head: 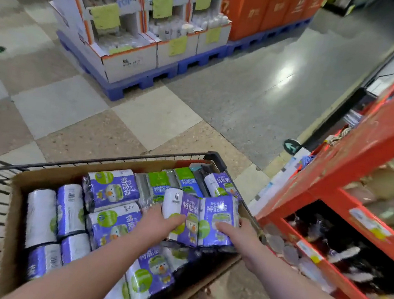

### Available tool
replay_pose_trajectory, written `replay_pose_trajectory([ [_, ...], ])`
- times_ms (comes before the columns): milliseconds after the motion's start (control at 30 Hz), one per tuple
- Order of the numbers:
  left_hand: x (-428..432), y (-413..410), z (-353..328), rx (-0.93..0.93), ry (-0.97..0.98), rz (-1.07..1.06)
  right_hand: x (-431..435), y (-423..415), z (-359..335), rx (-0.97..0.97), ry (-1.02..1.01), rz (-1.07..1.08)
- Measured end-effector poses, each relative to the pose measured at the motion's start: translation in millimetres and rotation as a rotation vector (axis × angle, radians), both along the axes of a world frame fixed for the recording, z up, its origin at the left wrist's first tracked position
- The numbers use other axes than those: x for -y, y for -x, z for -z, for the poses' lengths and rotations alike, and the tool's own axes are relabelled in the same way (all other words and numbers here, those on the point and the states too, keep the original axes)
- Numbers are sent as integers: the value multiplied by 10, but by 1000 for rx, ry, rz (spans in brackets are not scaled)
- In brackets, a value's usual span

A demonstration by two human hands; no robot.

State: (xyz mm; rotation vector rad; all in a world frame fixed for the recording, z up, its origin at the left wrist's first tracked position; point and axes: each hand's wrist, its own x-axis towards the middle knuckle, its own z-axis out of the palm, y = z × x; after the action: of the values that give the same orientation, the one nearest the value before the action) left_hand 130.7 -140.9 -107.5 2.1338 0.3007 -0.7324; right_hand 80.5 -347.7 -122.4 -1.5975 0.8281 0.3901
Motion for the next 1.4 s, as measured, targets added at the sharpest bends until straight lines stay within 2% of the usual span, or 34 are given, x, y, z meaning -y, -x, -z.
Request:
replay_pose_trajectory([
  [333, 1493, 473, -742, 76, 319, 346, 1172, 1288, -917, 194, 134, 458],
  [467, 2186, 903, -979, 90, 371, 500, 1654, 1957, -1172, 261, 189, 623],
  [967, 5093, 3509, -1639, 73, 607, 893, 3791, 5162, -1822, 425, 358, 1001],
  [1133, 5688, 3948, -1777, 96, 626, 934, 4266, 5643, -1944, 475, 377, 1061],
  [1400, 6746, 4069, -1972, 164, 687, 1016, 5080, 5829, -2143, 557, 400, 1079],
])
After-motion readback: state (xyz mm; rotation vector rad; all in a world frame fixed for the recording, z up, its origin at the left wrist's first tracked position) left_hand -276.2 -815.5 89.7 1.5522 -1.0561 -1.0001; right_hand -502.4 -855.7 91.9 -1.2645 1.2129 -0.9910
